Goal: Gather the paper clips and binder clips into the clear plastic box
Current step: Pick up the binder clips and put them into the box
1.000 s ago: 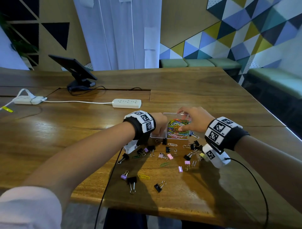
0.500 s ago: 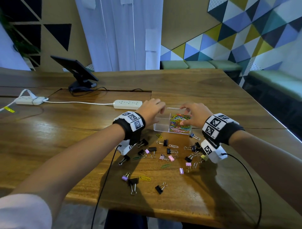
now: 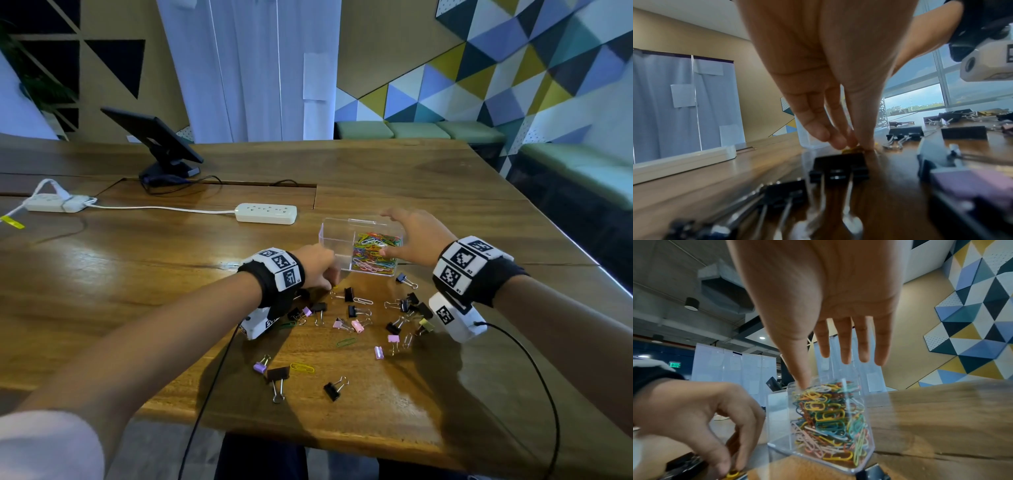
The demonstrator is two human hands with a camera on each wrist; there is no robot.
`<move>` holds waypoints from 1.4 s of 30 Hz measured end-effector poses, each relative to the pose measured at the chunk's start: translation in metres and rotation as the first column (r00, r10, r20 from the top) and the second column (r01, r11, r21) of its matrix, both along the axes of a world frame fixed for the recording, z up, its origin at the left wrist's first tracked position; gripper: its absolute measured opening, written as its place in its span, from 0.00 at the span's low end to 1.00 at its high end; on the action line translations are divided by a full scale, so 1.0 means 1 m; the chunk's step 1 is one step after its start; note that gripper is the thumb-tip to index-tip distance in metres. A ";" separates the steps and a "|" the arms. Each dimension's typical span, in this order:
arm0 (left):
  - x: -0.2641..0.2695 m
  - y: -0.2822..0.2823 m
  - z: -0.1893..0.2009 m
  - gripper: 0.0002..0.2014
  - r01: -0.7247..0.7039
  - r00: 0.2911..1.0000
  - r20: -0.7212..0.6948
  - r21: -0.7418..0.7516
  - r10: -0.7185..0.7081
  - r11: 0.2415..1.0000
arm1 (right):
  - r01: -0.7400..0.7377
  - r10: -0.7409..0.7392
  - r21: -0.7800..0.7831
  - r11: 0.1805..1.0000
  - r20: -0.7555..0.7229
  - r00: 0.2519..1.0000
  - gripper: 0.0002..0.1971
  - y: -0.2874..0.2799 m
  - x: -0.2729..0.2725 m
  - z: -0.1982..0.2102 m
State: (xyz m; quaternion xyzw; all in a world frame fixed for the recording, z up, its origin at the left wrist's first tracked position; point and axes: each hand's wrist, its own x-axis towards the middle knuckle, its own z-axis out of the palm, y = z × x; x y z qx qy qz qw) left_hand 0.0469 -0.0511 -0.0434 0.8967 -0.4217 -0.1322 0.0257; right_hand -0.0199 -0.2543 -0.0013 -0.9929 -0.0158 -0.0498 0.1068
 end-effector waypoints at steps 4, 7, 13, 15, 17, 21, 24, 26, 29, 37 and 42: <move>-0.001 -0.001 0.000 0.08 -0.013 1.000 -0.017 0.001 0.013 1.000 | -0.042 0.041 0.001 0.999 0.106 0.993 0.25 0.002 -0.020 0.001; -0.001 -0.002 0.000 0.08 -0.011 1.000 -0.010 0.034 0.011 0.999 | -0.203 0.203 -0.001 0.979 0.047 0.978 0.13 0.015 -0.038 0.001; -0.008 -0.002 0.001 0.07 -0.014 0.999 0.045 0.066 0.011 0.998 | -0.516 0.504 0.018 0.856 -0.243 0.829 0.08 0.054 -0.060 -0.019; -0.011 -0.001 0.002 0.06 -0.017 0.997 0.071 0.067 0.013 0.998 | -0.555 0.542 0.027 0.832 -0.255 0.801 0.08 0.062 -0.060 -0.025; -0.012 0.004 0.003 0.06 -0.021 0.997 0.082 0.048 0.017 0.999 | -0.556 0.541 0.015 0.831 -0.255 0.802 0.10 0.067 -0.060 -0.028; -0.016 0.022 0.006 0.10 -0.014 0.999 0.037 -0.066 0.016 0.998 | -0.541 0.493 -0.061 0.839 -0.335 0.803 0.14 0.072 -0.060 -0.031; -0.026 0.034 0.013 0.08 0.029 0.999 0.020 -0.062 -0.028 0.998 | -0.507 0.458 -0.051 0.860 -0.362 0.812 0.14 0.072 -0.058 -0.034; -0.033 0.044 0.017 0.06 0.045 0.999 0.016 -0.042 -0.044 0.998 | -0.486 0.450 -0.007 0.874 -0.363 0.816 0.10 0.071 -0.058 -0.035; -0.042 0.061 0.016 0.06 0.020 1.000 0.014 0.004 -0.020 1.000 | -0.477 0.452 0.027 0.878 -0.374 0.810 0.08 0.070 -0.058 -0.037; -0.059 0.084 0.003 0.09 -0.015 0.999 0.052 0.090 0.010 0.996 | -0.493 0.494 0.102 0.864 -0.363 0.790 0.04 0.083 -0.061 -0.036; -0.057 0.082 0.002 0.12 -0.030 0.999 0.026 0.046 0.029 0.998 | -0.515 0.553 0.202 0.833 -0.338 0.761 0.04 0.108 -0.066 -0.037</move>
